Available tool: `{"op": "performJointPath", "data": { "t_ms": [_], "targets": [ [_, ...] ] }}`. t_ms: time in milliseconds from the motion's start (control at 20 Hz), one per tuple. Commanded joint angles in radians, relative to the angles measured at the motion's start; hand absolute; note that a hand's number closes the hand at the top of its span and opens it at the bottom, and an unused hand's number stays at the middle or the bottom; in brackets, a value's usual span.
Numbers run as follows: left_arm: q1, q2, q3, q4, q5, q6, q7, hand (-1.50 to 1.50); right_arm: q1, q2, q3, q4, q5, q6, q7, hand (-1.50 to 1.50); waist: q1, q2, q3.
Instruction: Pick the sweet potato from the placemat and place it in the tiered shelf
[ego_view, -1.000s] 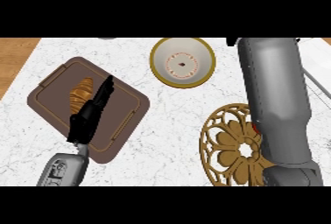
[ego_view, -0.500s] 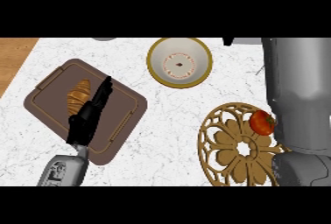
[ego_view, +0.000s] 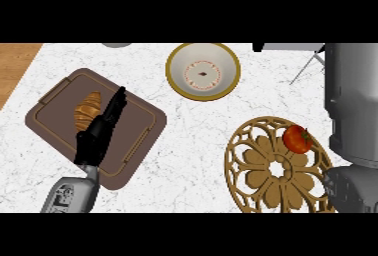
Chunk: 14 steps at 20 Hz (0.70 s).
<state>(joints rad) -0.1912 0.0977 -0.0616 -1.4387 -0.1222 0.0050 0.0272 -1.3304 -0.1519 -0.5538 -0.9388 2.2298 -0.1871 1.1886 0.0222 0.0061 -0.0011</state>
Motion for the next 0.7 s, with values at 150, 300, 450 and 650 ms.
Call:
{"op": "performJointPath", "data": {
  "t_ms": [150, 300, 450, 650],
  "targets": [
    [0.023, -0.017, -0.022, -0.05, -0.023, 0.021, 0.032, 0.0, 0.001, -0.105, -0.046, 0.067, 0.025, 0.001, 0.082, 1.5, -0.003, -0.002, 0.001],
    [-0.011, 0.015, 0.027, -0.038, 0.02, -0.013, 0.047, 0.0, 0.037, -0.11, -0.056, 0.072, 0.023, -0.005, 0.069, 1.5, -0.009, -0.002, 0.001],
    [0.004, -0.01, -0.002, 0.008, -0.008, -0.001, 0.004, 0.0, 0.056, -0.158, -0.068, 0.116, 0.036, -0.041, 0.061, 1.5, -0.006, 0.001, 0.001],
    [-0.044, 0.006, 0.038, 0.063, 0.004, -0.01, -0.021, 0.0, 0.065, -0.232, -0.068, 0.215, -0.007, -0.098, -0.064, 1.5, -0.009, 0.003, 0.001]
  ]
}}
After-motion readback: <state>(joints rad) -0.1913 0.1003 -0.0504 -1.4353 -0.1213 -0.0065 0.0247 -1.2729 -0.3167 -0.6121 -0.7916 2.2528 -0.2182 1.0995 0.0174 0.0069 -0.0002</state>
